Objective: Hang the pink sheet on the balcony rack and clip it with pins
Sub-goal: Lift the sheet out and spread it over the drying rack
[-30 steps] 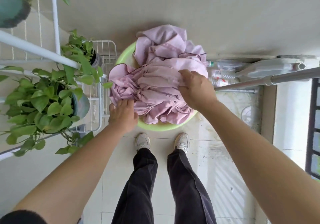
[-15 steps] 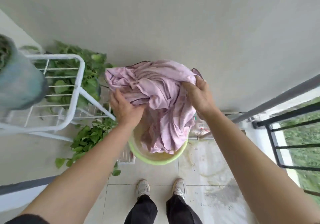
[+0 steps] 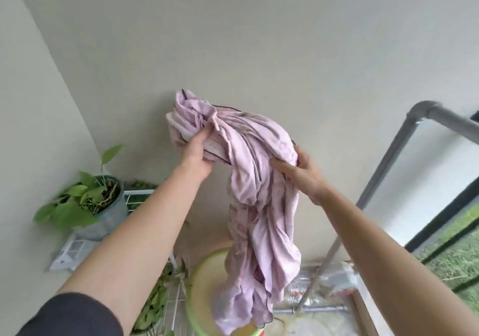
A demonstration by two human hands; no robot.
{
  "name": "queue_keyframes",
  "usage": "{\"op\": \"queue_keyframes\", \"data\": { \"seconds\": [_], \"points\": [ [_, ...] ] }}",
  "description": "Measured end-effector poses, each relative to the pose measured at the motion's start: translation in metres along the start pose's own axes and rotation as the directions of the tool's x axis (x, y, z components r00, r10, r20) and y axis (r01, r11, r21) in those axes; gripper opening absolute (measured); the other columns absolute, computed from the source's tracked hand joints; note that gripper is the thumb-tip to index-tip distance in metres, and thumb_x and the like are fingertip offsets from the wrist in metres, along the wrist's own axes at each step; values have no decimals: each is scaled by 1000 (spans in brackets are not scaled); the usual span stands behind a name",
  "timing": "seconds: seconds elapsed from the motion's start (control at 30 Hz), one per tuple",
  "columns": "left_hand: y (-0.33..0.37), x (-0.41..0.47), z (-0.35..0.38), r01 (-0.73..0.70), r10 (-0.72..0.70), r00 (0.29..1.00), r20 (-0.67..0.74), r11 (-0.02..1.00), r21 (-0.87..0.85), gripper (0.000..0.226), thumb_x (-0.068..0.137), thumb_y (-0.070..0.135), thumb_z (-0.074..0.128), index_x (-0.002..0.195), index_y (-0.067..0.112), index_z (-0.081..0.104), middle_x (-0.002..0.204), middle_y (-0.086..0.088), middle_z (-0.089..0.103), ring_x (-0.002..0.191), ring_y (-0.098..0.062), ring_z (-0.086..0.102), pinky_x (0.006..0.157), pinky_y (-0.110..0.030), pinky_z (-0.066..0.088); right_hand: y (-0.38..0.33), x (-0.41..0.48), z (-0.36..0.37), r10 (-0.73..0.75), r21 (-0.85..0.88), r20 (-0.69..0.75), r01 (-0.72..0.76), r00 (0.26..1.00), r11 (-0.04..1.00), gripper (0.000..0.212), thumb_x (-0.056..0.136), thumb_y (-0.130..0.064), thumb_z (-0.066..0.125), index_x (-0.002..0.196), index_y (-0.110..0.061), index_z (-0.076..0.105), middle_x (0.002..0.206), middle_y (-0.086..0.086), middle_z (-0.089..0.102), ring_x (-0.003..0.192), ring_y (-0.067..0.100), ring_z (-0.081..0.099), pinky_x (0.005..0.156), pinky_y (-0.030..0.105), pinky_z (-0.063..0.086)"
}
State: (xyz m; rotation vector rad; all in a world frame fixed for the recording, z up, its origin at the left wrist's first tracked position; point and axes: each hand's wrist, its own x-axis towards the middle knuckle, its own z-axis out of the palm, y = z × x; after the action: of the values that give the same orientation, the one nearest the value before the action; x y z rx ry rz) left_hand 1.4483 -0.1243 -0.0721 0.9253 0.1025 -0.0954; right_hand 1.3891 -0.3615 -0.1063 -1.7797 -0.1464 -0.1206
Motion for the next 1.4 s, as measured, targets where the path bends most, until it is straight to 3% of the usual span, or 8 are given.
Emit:
{"op": "queue_keyframes", "data": {
  "seconds": [0.17,0.37,0.53,0.73,1.0,1.17,1.3,1.4],
  "points": [
    [52,3,51,-234,198,970,142,916,326,47,68,-4,75,114,-1,68,108,-11,73,99,-23,70,81,-32,57,-9,10,-16,194,-518,-74,-204,978,831,71,69,-30,81,130,-15,50,125,5,53,112,22,55,95,37,50],
    [64,-28,89,-444,262,852,453,821,360,36,56,-15,65,76,12,78,82,-6,76,81,-21,72,71,-28,56,-11,17,-9,72,142,97,-85,993,986,95,60,-23,88,137,-27,34,134,-6,58,110,1,65,86,22,55],
    [82,-33,79,-397,175,822,541,857,327,54,48,-14,48,93,4,73,93,-16,71,88,-30,68,82,-37,54,-7,29,-9,118,-61,149,-110,982,992,78,53,-35,94,124,-33,62,114,-14,72,105,7,69,93,36,55],
    [97,-18,24,-433,340,901,269,698,570,51,61,-23,53,108,-3,58,73,3,74,72,-10,70,63,-25,54,0,36,-23,-77,-438,-555,-213,828,874,41,69,-42,75,100,-15,69,100,13,69,102,27,65,72,28,46],
    [80,-32,14,-356,195,901,387,842,405,69,46,-13,50,110,5,66,102,-14,68,99,-31,64,87,-42,48,-25,33,3,-82,-468,-88,31,993,883,171,39,-61,94,153,-17,-25,166,4,-2,153,19,3,124,40,8],
    [58,-44,34,-250,-19,783,621,905,344,71,52,-17,40,114,7,67,102,-16,69,97,-30,66,80,-34,54,-23,12,16,53,-160,287,-7,956,987,67,57,-34,80,120,-19,65,114,-13,71,108,5,59,91,31,56],
    [62,-35,14,-209,-179,760,625,843,495,67,65,-11,53,129,6,56,123,-26,60,115,-40,58,104,-53,42,-22,17,-7,12,-509,-67,-45,998,859,15,79,-9,72,86,1,62,83,12,61,85,17,54,72,44,51],
    [59,-24,-12,-137,-348,792,501,698,702,94,60,35,89,142,22,45,139,-9,55,127,-30,53,112,-50,33,-37,16,-27,-163,-475,-315,-7,935,880,31,71,-28,66,82,1,65,83,14,65,83,13,55,68,35,46]
  ]
}}
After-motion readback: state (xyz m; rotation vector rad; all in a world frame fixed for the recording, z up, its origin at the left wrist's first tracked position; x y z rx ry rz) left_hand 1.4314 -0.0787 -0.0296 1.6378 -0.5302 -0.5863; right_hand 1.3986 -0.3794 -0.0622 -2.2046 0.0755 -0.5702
